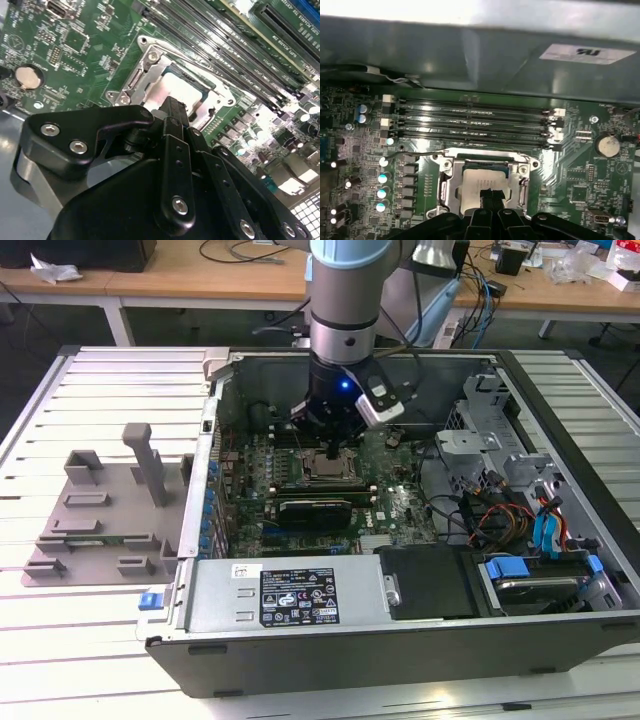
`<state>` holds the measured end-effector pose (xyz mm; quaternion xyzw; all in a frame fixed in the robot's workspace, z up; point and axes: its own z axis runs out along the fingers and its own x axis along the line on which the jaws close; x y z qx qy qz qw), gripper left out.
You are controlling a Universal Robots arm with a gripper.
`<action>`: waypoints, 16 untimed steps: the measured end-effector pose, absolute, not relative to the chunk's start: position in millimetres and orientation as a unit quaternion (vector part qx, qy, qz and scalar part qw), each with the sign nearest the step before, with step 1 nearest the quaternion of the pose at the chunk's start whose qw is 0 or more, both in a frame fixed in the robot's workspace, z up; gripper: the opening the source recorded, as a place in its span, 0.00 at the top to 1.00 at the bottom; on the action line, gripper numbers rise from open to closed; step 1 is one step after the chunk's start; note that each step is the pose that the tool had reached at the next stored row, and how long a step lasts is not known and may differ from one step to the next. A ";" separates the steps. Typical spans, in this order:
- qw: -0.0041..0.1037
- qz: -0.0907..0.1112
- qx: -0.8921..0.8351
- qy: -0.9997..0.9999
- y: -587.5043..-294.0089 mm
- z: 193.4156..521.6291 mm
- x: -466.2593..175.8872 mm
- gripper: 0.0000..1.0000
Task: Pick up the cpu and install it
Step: 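Close the cpu cover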
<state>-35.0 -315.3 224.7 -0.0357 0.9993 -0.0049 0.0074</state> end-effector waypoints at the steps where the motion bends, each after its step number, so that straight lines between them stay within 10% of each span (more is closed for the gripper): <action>1: 0.007 -0.005 -0.036 0.999 -316.6 223.5 -39.3 0.89; 16: 0.007 -0.005 -0.036 0.999 -318.8 212.6 -66.7 0.89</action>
